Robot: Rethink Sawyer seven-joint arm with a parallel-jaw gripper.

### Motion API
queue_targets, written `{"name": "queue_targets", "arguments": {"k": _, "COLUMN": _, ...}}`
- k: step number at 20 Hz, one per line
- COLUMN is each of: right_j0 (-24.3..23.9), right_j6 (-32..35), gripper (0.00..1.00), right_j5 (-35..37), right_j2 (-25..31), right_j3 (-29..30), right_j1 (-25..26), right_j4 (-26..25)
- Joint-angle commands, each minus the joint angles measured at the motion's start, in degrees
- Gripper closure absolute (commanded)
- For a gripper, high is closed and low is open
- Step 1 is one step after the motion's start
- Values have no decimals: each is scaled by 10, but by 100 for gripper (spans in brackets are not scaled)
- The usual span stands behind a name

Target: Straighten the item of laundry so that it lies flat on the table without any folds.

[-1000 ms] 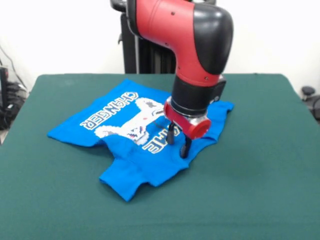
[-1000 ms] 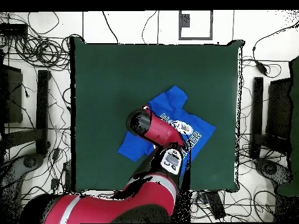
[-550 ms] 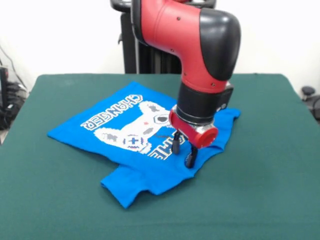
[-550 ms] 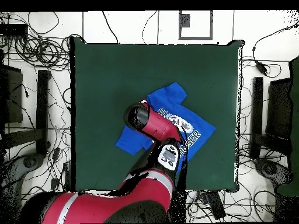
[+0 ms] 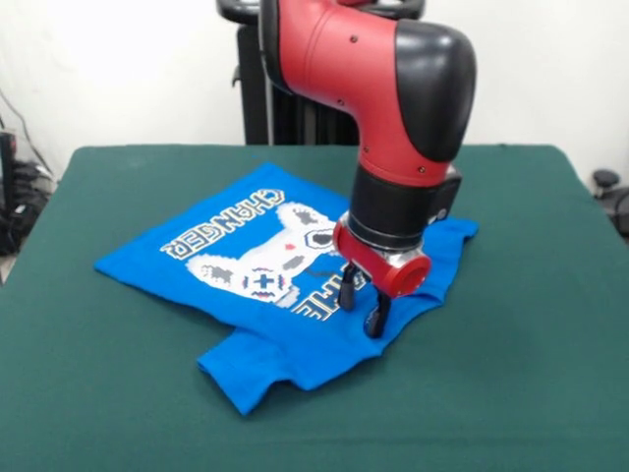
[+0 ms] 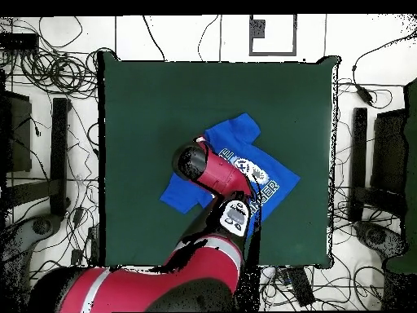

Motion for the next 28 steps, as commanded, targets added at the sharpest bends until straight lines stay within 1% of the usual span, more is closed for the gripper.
{"name": "queue_targets", "arguments": {"k": 1, "right_j0": -5, "right_j6": 111, "gripper": 0, "right_j5": -94, "right_j2": 122, "right_j3": -17, "right_j1": 35, "right_j4": 13}}
{"name": "queue_targets", "arguments": {"k": 6, "right_j0": -25, "right_j6": 97, "gripper": 0, "right_j5": -166, "right_j2": 141, "right_j3": -3, "right_j1": 28, "right_j4": -40}}
{"name": "queue_targets", "arguments": {"k": 8, "right_j0": -34, "right_j6": 98, "gripper": 0, "right_j5": -172, "right_j2": 151, "right_j3": 3, "right_j1": 23, "right_j4": -52}}
{"name": "queue_targets", "arguments": {"k": 12, "right_j0": -32, "right_j6": 100, "gripper": 0, "right_j5": -145, "right_j2": 144, "right_j3": 6, "right_j1": 12, "right_j4": -48}}
{"name": "queue_targets", "arguments": {"k": 16, "right_j0": -56, "right_j6": 93, "gripper": 0, "right_j5": -140, "right_j2": 167, "right_j3": 23, "right_j1": 1, "right_j4": -58}}
{"name": "queue_targets", "arguments": {"k": 19, "right_j0": -86, "right_j6": 86, "gripper": 0, "right_j5": -166, "right_j2": 202, "right_j3": 43, "right_j1": -2, "right_j4": -87}}
{"name": "queue_targets", "arguments": {"k": 20, "right_j0": -88, "right_j6": 86, "gripper": 0, "right_j5": -182, "right_j2": 203, "right_j3": 45, "right_j1": -2, "right_j4": -100}}
{"name": "queue_targets", "arguments": {"k": 23, "right_j0": -95, "right_j6": 96, "gripper": 0, "right_j5": -203, "right_j2": 208, "right_j3": 56, "right_j1": -7, "right_j4": -122}}
{"name": "queue_targets", "arguments": {"k": 28, "right_j0": -120, "right_j6": 98, "gripper": 0, "right_j5": -210, "right_j2": 230, "right_j3": 74, "right_j1": -16, "right_j4": -155}}
